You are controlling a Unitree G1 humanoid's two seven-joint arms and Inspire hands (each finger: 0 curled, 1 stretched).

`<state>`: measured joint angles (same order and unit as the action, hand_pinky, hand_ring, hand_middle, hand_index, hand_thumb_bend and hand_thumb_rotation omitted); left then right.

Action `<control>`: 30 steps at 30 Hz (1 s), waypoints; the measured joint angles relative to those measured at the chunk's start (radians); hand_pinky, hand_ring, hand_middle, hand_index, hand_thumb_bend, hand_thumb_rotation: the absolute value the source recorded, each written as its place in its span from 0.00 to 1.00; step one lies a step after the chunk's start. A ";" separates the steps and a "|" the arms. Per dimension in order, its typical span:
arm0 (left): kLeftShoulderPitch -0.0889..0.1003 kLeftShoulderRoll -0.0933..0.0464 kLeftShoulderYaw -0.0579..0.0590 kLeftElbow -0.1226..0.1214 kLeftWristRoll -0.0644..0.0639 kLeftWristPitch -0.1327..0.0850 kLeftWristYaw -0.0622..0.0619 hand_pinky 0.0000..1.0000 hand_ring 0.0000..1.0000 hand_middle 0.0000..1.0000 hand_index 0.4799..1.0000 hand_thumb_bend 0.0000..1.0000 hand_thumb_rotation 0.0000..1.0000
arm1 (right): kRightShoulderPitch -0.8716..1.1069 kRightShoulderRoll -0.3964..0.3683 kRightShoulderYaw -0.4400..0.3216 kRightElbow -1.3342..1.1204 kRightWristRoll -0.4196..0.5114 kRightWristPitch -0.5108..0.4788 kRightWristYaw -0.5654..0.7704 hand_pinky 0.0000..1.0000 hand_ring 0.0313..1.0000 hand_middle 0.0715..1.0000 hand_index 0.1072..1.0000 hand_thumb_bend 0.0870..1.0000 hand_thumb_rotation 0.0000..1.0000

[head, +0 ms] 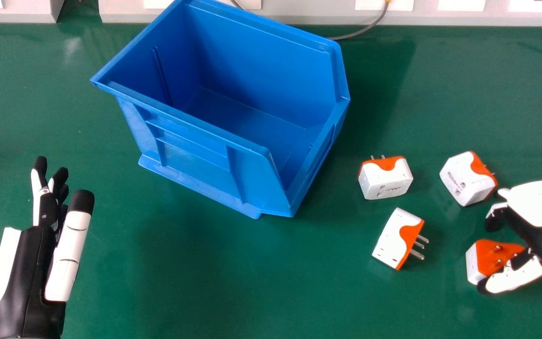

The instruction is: Pick all objects and put in blue box

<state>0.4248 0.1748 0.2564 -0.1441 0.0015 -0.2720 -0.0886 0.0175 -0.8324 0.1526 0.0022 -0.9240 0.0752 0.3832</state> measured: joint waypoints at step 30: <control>-0.015 0.020 0.008 0.020 0.000 -0.003 -0.001 1.00 1.00 1.00 1.00 0.78 1.00 | -0.056 -0.028 0.071 0.145 -0.032 -0.084 -0.203 0.10 0.12 0.43 0.41 0.48 0.00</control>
<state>0.4102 0.1944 0.2647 -0.1246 0.0014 -0.2752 -0.0899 -0.0383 -0.8601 0.2239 0.1469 -0.9560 -0.0087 0.1807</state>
